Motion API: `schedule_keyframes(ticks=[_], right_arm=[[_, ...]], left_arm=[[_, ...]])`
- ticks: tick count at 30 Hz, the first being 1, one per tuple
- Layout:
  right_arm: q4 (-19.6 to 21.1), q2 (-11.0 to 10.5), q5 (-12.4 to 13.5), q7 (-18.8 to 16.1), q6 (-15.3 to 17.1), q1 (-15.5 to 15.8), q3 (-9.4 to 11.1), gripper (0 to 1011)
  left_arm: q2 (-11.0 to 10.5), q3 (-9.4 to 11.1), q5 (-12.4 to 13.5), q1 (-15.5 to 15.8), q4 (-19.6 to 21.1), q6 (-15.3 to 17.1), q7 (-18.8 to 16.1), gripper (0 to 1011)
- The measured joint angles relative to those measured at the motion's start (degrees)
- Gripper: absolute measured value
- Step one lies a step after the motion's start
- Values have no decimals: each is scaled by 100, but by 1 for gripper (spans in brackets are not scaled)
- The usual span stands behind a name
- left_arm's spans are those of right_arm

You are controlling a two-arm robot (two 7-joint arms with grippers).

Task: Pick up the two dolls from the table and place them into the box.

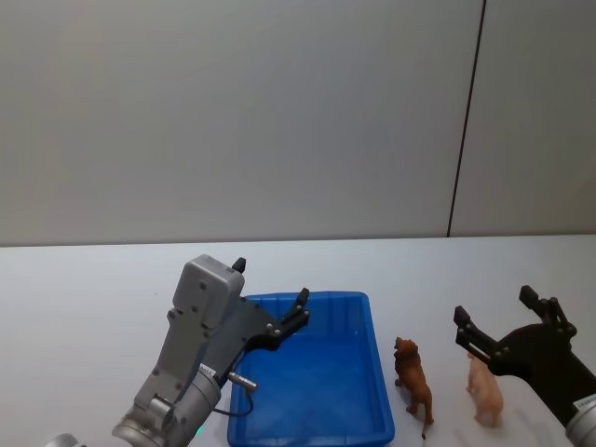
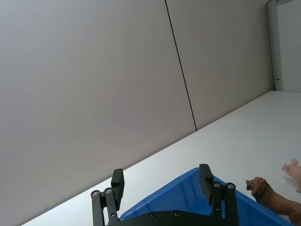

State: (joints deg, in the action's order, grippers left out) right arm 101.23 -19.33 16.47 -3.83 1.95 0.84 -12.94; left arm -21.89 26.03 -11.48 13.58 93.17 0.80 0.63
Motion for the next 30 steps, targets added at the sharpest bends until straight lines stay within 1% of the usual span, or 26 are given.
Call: schedule_keyframes(ticks=[7, 15, 19, 23, 27, 29, 30], right_arm=[[0, -8, 4, -2, -1, 6, 8, 1001], [81, -147, 146, -7, 20, 142, 102, 1001], [138, -236, 222, -3, 104, 241, 153, 1001], [186, -330, 315, 8, 255, 350, 206, 1001], [212, -409, 393, 18, 427, 446, 248, 1001], [214, -459, 448, 18, 584, 508, 272, 1001], [214, -468, 457, 17, 613, 519, 277, 1001]], left_arm=[[0, 0, 0, 0, 0, 0, 0, 1002], [0, 0, 0, 0, 0, 0, 0, 1002], [0, 0, 0, 0, 0, 0, 0, 1001], [0, 0, 0, 0, 0, 0, 0, 1002], [0, 0, 0, 0, 0, 0, 0, 1002], [0, 0, 0, 0, 0, 0, 0, 1002], [0, 0, 0, 0, 0, 0, 0, 1002]])
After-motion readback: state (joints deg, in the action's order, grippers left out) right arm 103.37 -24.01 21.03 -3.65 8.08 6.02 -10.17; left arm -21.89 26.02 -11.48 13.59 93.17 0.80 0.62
